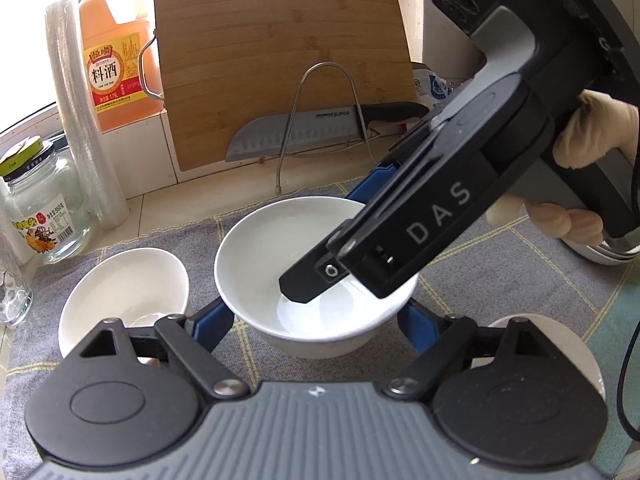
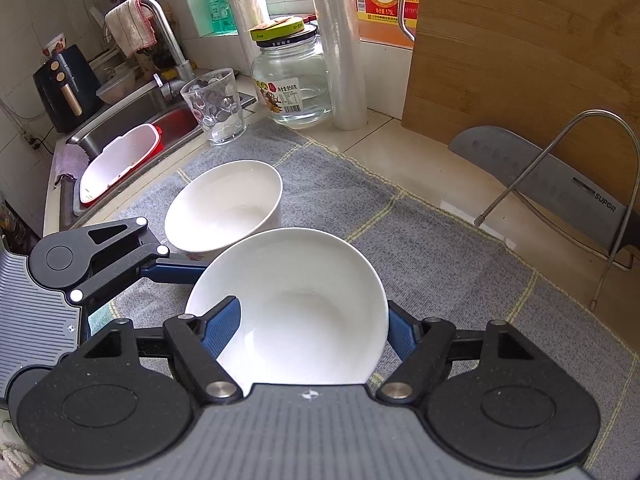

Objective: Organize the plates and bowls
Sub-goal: 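Carry the held white bowl with the right tool over another white bowl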

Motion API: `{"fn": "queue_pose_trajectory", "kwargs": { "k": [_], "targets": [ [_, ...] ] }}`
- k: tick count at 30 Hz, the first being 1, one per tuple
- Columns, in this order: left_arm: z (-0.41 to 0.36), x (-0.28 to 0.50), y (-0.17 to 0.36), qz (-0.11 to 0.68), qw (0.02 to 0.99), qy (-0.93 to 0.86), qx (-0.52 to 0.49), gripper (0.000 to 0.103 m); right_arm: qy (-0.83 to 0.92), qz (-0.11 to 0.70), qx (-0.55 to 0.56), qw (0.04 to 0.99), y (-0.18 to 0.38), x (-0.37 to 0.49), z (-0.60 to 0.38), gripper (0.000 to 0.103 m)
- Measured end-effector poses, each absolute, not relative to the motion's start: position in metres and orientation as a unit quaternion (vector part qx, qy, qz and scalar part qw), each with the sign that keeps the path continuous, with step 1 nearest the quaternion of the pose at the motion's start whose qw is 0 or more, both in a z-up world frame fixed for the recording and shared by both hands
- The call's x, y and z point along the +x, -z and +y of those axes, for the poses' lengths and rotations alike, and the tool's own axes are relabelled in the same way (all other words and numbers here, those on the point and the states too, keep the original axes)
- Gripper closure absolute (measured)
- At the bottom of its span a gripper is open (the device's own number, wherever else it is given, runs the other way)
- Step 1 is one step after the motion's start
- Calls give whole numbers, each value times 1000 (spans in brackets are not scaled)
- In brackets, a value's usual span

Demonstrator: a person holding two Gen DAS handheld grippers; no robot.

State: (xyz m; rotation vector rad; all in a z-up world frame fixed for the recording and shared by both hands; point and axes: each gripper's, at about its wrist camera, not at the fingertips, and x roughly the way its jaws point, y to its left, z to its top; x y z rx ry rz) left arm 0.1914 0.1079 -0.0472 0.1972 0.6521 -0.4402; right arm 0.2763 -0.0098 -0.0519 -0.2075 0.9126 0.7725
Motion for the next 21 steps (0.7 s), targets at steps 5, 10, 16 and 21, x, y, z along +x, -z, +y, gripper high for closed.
{"fn": "queue_pose_trajectory", "kwargs": {
  "k": [5, 10, 16, 21],
  "targets": [
    [105, 178, 37, 309, 918, 225, 102, 15, -358, 424, -91, 827, 43, 262, -16, 22],
    [103, 165, 30, 300, 918, 236, 106, 15, -350, 418, -88, 834, 34, 245, -21, 22],
    [102, 147, 23, 292, 918, 247, 108, 15, -340, 409, -86, 843, 25, 224, -27, 22],
    [102, 131, 19, 285, 916, 258, 111, 15, -330, 403, -86, 849, 21, 204, -30, 22]
  ]
}}
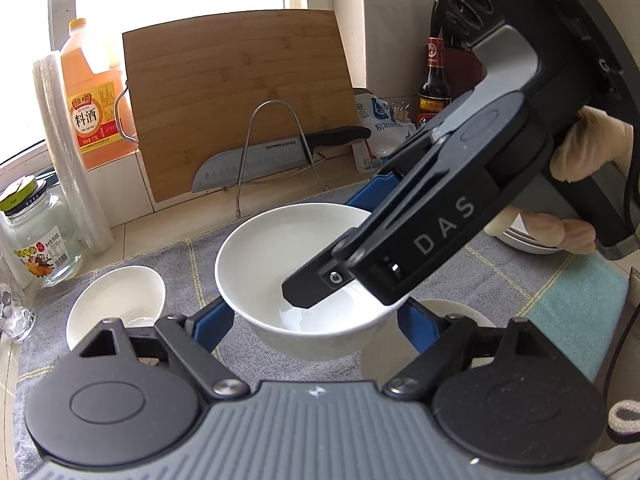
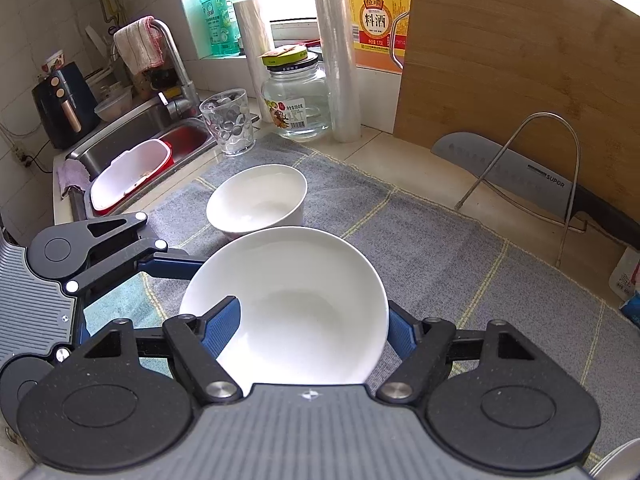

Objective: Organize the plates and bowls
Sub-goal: 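Carry the held white bowl with the right tool over another white bowl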

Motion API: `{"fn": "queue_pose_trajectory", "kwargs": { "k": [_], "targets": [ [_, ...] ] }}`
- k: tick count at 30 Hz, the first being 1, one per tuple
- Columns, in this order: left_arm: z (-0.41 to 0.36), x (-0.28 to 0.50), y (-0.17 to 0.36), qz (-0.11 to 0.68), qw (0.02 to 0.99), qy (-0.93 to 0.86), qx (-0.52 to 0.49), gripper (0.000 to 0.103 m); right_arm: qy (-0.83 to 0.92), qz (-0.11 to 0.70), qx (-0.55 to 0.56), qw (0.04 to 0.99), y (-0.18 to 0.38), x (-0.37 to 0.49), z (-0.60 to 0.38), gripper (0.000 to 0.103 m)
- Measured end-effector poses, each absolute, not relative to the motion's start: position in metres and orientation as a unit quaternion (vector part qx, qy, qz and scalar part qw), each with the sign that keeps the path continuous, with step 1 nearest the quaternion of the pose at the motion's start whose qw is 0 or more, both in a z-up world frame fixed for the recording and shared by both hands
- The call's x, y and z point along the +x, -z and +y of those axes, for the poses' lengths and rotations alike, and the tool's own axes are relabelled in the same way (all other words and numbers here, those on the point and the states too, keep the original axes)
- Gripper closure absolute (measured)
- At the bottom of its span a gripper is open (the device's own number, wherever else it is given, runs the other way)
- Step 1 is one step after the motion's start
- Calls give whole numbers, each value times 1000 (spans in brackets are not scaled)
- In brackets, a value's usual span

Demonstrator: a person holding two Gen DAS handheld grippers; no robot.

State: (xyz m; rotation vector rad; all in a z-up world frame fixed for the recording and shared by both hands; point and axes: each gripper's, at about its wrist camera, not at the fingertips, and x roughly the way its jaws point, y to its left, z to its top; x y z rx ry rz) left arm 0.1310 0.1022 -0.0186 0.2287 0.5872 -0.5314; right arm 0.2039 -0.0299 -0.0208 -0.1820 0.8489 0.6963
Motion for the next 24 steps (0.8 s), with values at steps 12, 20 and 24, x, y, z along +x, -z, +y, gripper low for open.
{"fn": "queue_pose_trajectory", "kwargs": {
  "k": [12, 20, 24],
  "targets": [
    [95, 102, 19, 281, 899, 312, 123, 15, -290, 402, -71, 866, 19, 154, -49, 22],
    [87, 89, 25, 286, 886, 341, 127, 15, -265, 408, -59, 872, 24, 132, -63, 22],
    [84, 86, 28, 290, 882, 347, 129, 15, -258, 413, -55, 872, 27, 126, -66, 22]
  ]
}}
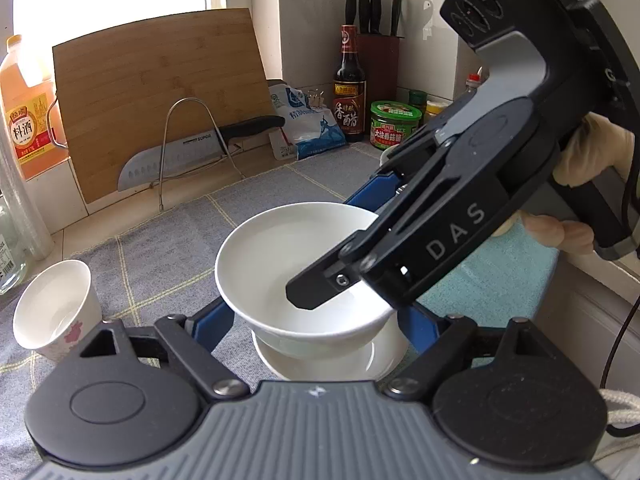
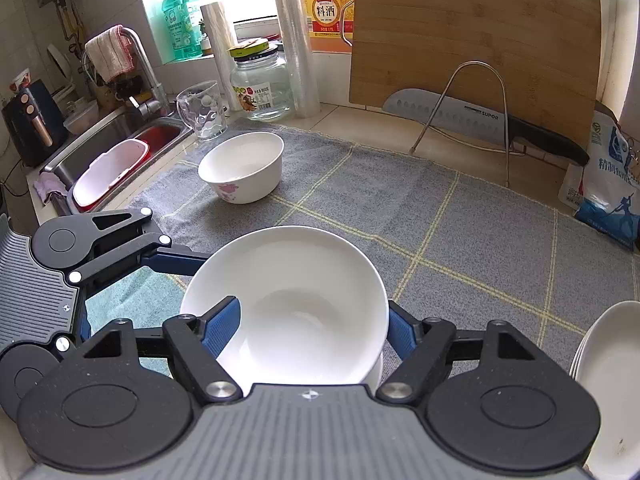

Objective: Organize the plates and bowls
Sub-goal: 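Carry the held white bowl with the right tool over another white bowl, then lower the bowl into the other bowl and open the right tool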

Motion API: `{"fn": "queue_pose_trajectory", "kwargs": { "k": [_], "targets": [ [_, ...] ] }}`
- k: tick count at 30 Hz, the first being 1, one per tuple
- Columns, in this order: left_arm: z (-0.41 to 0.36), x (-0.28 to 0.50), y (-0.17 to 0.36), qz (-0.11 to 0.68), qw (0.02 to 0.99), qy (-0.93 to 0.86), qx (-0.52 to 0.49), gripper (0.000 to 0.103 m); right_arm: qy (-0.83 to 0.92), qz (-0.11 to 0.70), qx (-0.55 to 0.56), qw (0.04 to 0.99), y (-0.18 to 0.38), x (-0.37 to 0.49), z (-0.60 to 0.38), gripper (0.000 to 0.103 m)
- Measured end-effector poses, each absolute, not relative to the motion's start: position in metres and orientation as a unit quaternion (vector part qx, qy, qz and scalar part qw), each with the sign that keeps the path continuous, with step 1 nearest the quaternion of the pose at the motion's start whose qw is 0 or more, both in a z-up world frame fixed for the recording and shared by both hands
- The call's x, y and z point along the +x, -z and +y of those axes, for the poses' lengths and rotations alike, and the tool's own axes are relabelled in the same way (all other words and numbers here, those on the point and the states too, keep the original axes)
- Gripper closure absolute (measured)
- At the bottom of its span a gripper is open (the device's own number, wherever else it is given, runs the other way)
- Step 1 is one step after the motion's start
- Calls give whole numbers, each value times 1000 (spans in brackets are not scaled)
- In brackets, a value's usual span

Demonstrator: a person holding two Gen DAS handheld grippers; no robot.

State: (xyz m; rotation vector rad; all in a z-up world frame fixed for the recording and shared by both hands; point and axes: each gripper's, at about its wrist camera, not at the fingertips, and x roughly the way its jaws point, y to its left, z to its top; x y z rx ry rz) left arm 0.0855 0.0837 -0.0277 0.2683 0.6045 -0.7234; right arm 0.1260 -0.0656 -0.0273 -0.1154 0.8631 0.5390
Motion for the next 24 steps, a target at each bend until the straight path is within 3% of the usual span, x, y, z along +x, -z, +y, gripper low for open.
{"fn": "queue_pose_trajectory", "kwargs": {
  "k": [24],
  "targets": [
    [75, 89, 44, 324, 869, 347, 136, 15, -257, 429, -77, 863, 47, 120, -64, 21]
  ]
}}
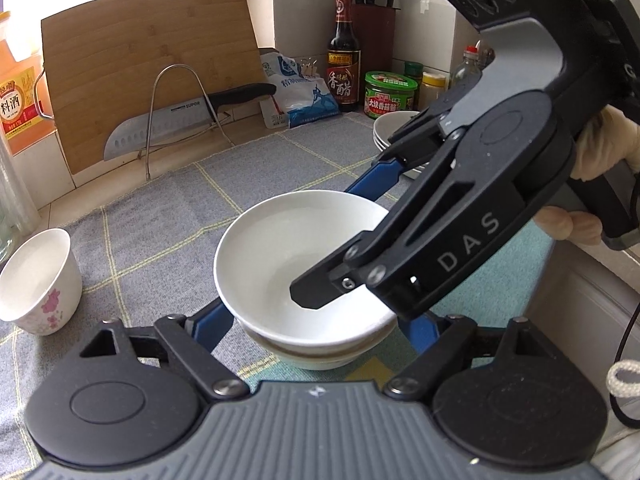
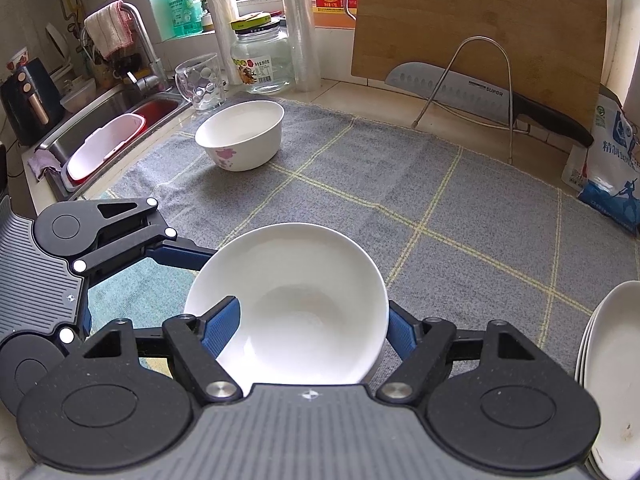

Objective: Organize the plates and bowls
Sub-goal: 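Lower the bowl into the other bowl and open the right tool, then move the right tool to the pink-flowered bowl and grasp its rim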

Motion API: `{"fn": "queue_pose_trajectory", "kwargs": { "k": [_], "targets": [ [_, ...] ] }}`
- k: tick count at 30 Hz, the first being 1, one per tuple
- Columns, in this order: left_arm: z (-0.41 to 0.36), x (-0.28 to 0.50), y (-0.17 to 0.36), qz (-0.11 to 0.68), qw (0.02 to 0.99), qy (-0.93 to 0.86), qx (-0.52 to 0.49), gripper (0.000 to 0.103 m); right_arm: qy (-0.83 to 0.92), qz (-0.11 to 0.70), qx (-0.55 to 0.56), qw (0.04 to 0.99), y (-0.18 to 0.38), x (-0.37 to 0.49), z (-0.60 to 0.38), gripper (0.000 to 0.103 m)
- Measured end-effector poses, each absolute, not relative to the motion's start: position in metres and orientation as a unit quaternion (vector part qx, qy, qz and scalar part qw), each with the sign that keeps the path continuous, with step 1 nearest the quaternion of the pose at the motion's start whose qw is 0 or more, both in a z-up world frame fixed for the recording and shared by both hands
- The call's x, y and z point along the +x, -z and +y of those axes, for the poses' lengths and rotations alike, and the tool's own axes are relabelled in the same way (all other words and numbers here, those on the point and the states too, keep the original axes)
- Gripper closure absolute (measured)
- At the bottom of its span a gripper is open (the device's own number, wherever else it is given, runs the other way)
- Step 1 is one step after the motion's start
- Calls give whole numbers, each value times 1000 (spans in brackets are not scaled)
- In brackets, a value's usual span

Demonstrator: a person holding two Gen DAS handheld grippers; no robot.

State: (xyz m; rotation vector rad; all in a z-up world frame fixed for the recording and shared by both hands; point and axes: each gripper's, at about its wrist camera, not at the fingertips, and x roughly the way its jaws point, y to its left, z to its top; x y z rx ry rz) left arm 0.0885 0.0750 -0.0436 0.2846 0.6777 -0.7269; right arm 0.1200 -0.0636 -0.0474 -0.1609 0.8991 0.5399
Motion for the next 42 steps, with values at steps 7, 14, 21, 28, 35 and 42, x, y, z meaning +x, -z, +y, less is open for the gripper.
{"fn": "queue_pose_trajectory", "kwargs": {
  "k": [7, 14, 21, 28, 35, 42],
  "targets": [
    [74, 92, 47, 331, 867, 348, 132, 15, -257, 429, -86, 862, 50, 119, -60, 19],
    [76, 94, 47, 327, 867, 355, 125, 10, -258, 420, -80, 866, 49, 116, -61, 0],
    [84, 89, 46, 328, 863, 362, 127, 10, -256, 414, -88, 869, 47, 114, -58, 0],
    [102, 85, 37, 326, 866, 360, 121, 9, -259, 403, -100, 872, 40, 113, -52, 0],
    [129, 86, 28, 316, 881, 331, 117, 9, -276, 389, -116, 871, 30, 118, -35, 0],
    [161, 97, 31, 319, 902, 271, 104, 7, -300, 374, -143, 866, 21, 130, -10, 0]
  ]
}}
